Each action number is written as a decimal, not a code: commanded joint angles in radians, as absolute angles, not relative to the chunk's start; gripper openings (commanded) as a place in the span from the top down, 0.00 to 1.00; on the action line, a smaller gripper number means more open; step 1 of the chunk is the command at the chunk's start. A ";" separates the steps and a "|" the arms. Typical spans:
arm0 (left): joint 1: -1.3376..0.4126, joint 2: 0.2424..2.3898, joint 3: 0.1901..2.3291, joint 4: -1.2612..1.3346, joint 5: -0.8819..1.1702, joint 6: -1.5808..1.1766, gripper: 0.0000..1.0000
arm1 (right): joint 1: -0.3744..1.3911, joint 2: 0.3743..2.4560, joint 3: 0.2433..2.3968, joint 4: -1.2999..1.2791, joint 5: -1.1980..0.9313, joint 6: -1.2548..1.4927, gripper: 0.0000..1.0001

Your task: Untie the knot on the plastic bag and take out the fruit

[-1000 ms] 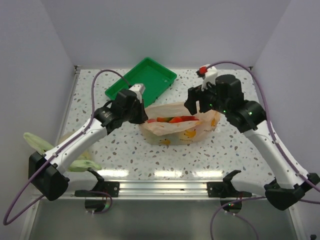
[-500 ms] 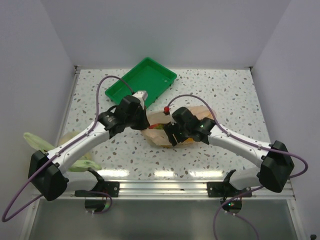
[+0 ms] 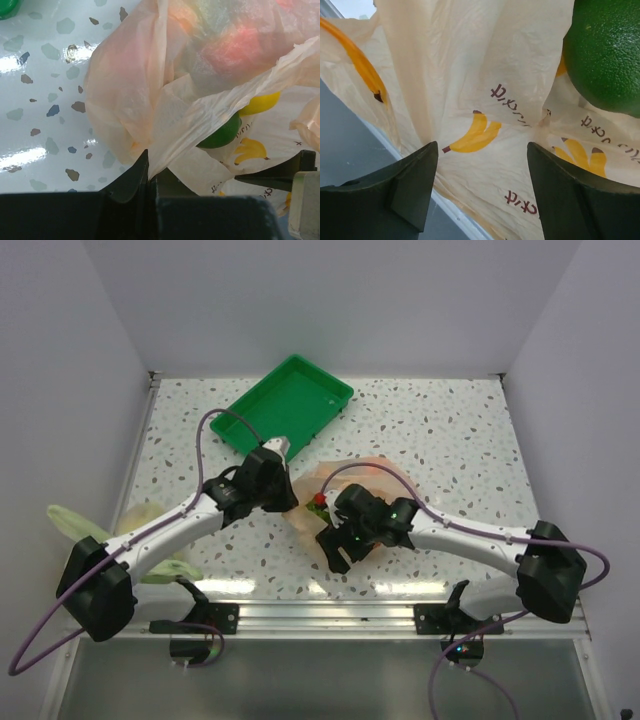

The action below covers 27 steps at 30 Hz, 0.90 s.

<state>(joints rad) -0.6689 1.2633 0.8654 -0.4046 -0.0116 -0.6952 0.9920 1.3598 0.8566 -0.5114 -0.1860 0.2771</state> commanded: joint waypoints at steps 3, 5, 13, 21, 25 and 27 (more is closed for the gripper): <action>-0.667 1.243 0.885 -0.353 -0.017 -0.641 0.92 | 0.999 1.269 1.086 -0.681 -0.117 0.239 0.17; -0.669 1.236 0.890 -0.364 -0.014 -0.612 0.91 | 0.999 1.269 1.196 -0.721 -0.045 0.216 0.15; -0.673 1.226 0.902 -0.410 -0.017 -0.557 0.88 | 0.997 1.324 1.405 -0.841 0.190 0.075 0.14; -0.689 1.223 0.897 -0.419 -0.017 -0.517 0.88 | 0.980 1.477 1.372 -0.838 0.423 -0.130 0.01; -0.701 1.221 0.884 -0.414 -0.014 -0.515 0.88 | 0.881 1.525 1.310 -0.753 0.391 -0.153 0.01; -0.709 1.218 0.868 -0.405 -0.011 -0.518 0.88 | 0.836 1.543 1.283 -0.712 0.379 -0.156 0.01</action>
